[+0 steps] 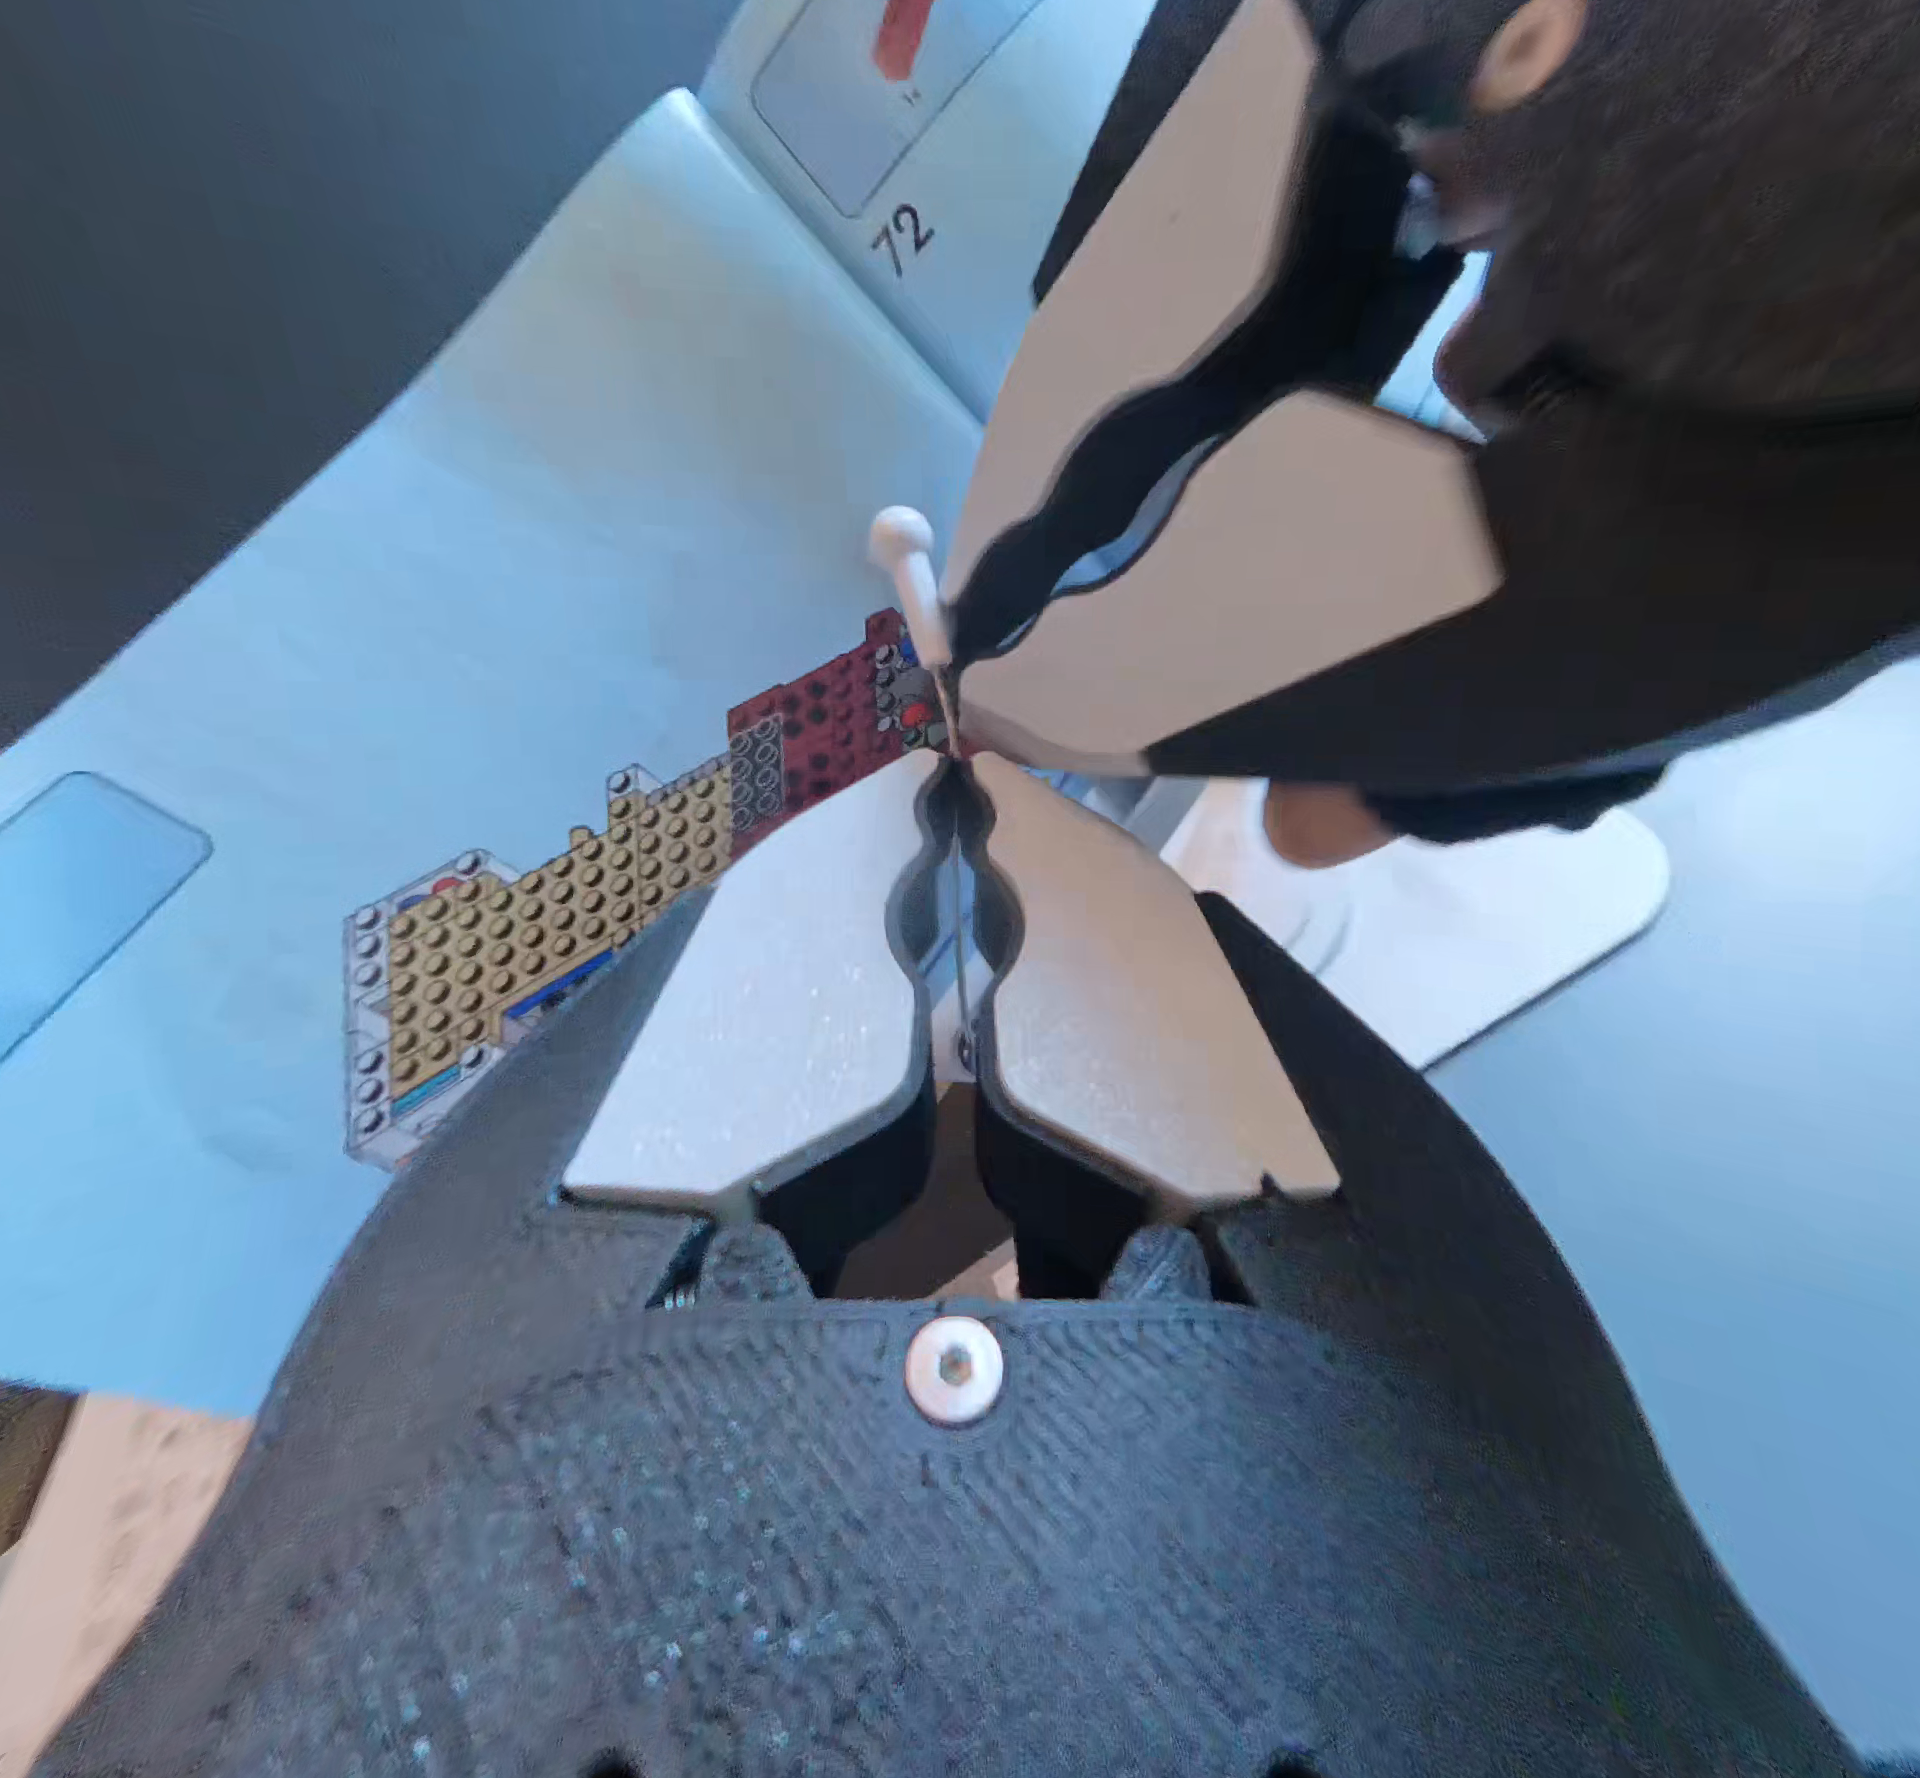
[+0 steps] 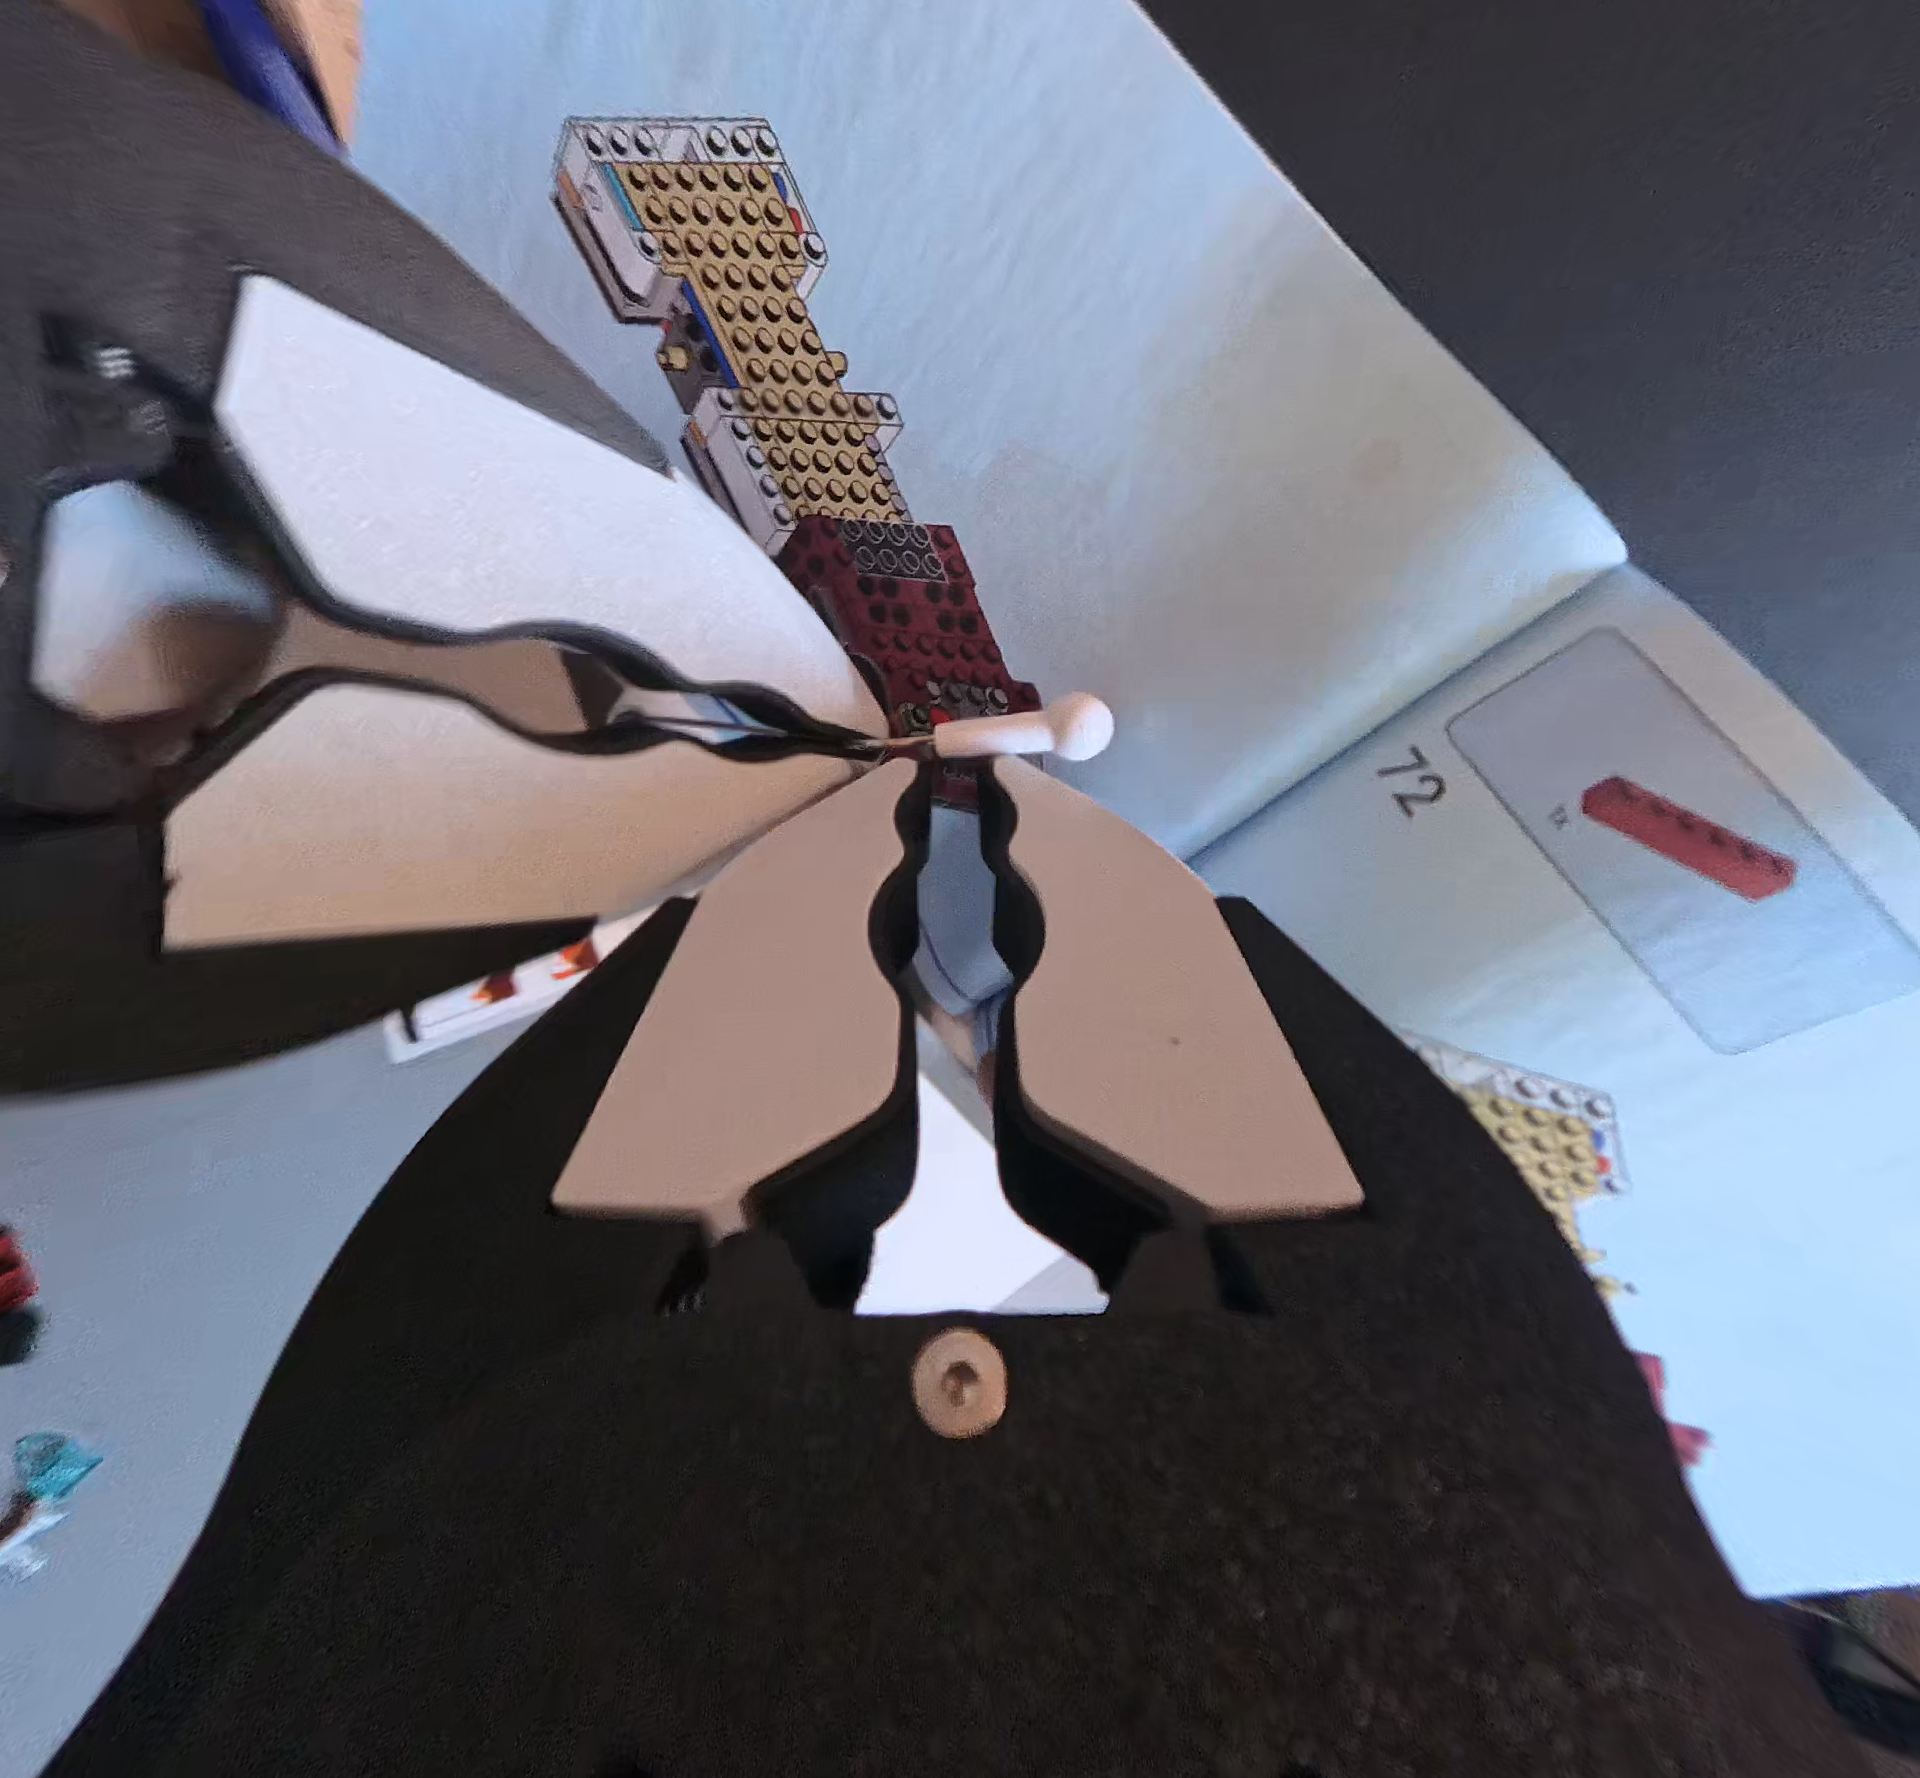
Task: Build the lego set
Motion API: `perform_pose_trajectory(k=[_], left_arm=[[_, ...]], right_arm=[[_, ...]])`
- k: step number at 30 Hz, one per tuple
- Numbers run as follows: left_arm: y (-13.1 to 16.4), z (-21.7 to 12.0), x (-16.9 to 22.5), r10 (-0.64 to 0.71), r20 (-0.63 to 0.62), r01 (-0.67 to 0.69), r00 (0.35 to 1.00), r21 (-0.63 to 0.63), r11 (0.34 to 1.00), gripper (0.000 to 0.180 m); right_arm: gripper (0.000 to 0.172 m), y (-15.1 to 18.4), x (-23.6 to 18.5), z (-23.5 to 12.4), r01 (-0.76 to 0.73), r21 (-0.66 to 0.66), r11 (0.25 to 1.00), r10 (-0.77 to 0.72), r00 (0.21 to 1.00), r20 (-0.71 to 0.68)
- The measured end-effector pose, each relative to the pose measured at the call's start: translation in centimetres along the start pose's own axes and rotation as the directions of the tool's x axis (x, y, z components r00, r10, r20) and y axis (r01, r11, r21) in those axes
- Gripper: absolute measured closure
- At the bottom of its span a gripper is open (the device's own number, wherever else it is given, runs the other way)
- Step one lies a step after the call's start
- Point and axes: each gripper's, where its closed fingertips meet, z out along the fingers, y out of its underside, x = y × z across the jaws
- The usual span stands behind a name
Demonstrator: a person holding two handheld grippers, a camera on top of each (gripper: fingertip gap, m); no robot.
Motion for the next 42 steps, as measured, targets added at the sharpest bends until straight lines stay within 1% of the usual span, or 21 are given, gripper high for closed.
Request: perform_pose_trajectory(k=[1,4,8,9,11,14,16,18,21,22,23,24,26,28,29,31,33,37,38,39,42], left_arm=[[0.0,0.0,0.2,-0.009,-0.04,0.009,0.999,-0.001,1.0,0.18],[0.0,0.0,0.2,0.053,-0.053,-0.053,0.997,-0.003,0.999,0.18],[0.1,0.2,0.8,0.16,-0.064,-0.161,0.985,-0.012,0.987,0.18],[0.1,0.2,0.9,0.187,-0.06,-0.188,0.981,-0.016,0.982,0.18],[0.1,0.3,1.2,0.251,-0.053,-0.252,0.967,-0.027,0.967,0.179],[0.2,0.4,1.7,0.377,-0.044,-0.378,0.925,-0.036,0.925,0.18],[0.5,0.6,2.2,0.443,-0.058,-0.446,0.895,-0.047,0.894,0.18],[0.6,0.7,2.3,0.498,-0.061,-0.501,0.865,-0.066,0.863,0.18],[0.7,0.6,2.4,0.513,-0.091,-0.52,0.853,-0.081,0.85,0.18],[0.5,0.3,2.4,0.496,-0.098,-0.503,0.863,-0.066,0.862,0.177],[0.3,-0.2,2.4,0.453,-0.112,-0.46,0.885,-0.046,0.887,0.167],[0.1,-0.7,2.3,0.384,-0.122,-0.39,0.915,-0.031,0.92,0.157],[-0.3,-1.9,1.3,0.195,-0.12,-0.198,0.973,-0.007,0.98,0.147],[-0.3,-2.9,-0.2,0.025,-0.103,-0.024,0.994,0.012,1.0,0.143],[-0.1,-3.2,-1.1,-0.04,-0.082,0.041,0.996,0.014,0.999,0.144],[1.4,-3.0,-2.6,-0.113,-0.047,0.111,0.993,-0.036,0.993,0.139],[1.8,-2.6,-3.3,-0.138,-0.05,0.137,0.989,-0.026,0.99,0.147],[1.8,-2.3,-4.3,-0.179,-0.07,0.179,0.981,-0.003,0.984,0.159],[1.9,-2.2,-4.5,-0.194,-0.076,0.195,0.978,0.01,0.981,0.16],[2.0,-2.1,-4.6,-0.215,-0.086,0.217,0.973,0.023,0.976,0.161],[1.8,-2.5,-4.9,-0.32,-0.133,0.329,0.938,0.045,0.943,0.15]], right_arm=[[0.161,0.0,0.1,-0.7,-0.043,0.036,0.998,0.042,0.999,0.025],[0.156,0.8,1.8,-3.5,-0.158,0.136,0.978,0.154,0.987,0.043],[0.144,4.5,6.5,-6.4,-0.209,0.186,0.96,0.226,0.971,-0.075],[0.139,5.3,7.1,-6.7,-0.226,0.184,0.957,0.244,0.966,-0.082],[0.137,5.9,7.2,-7.1,-0.205,0.202,0.958,0.225,0.971,-0.082],[0.142,4.4,5.6,-6.8,-0.044,0.229,0.972,0.076,0.989,-0.131],[0.146,4.1,4.8,-5.3,0.019,0.161,0.987,0.008,0.987,-0.163],[0.146,3.8,4.5,-3.8,0.02,0.119,0.993,0.001,0.984,-0.176],[0.144,3.8,4.6,-2.8,-0.013,0.091,0.996,0.029,0.984,-0.174],[0.144,3.7,4.6,-3.1,-0.033,0.11,0.993,0.05,0.986,-0.159],[0.143,3.6,4.8,-3.6,-0.054,0.137,0.989,0.074,0.986,-0.149],[0.142,3.6,5.3,-4.4,-0.073,0.165,0.984,0.098,0.984,-0.15],[0.137,4.2,7.3,-6.2,-0.144,0.227,0.963,0.184,0.969,-0.165],[0.123,5.8,10.5,-7.7,-0.264,0.258,0.93,0.316,0.929,-0.19],[0.11,6.9,12.0,-8.2,-0.333,0.263,0.906,0.387,0.902,-0.19],[0.087,9.2,14.1,-8.4,-0.461,0.247,0.852,0.504,0.849,-0.156],[0.079,10.9,14.8,-7.8,-0.538,0.224,0.812,0.569,0.816,-0.102],[0.081,12.2,13.8,-5.8,-0.59,0.166,0.79,0.599,0.801,-0.003],[0.086,12.0,13.2,-5.5,-0.593,0.166,0.788,0.597,0.801,0.03],[0.098,11.7,12.6,-5.4,-0.599,0.178,0.781,0.598,0.799,0.063],[0.104,11.6,12.2,-5.9,-0.597,0.21,0.774,0.604,0.796,0.034]])
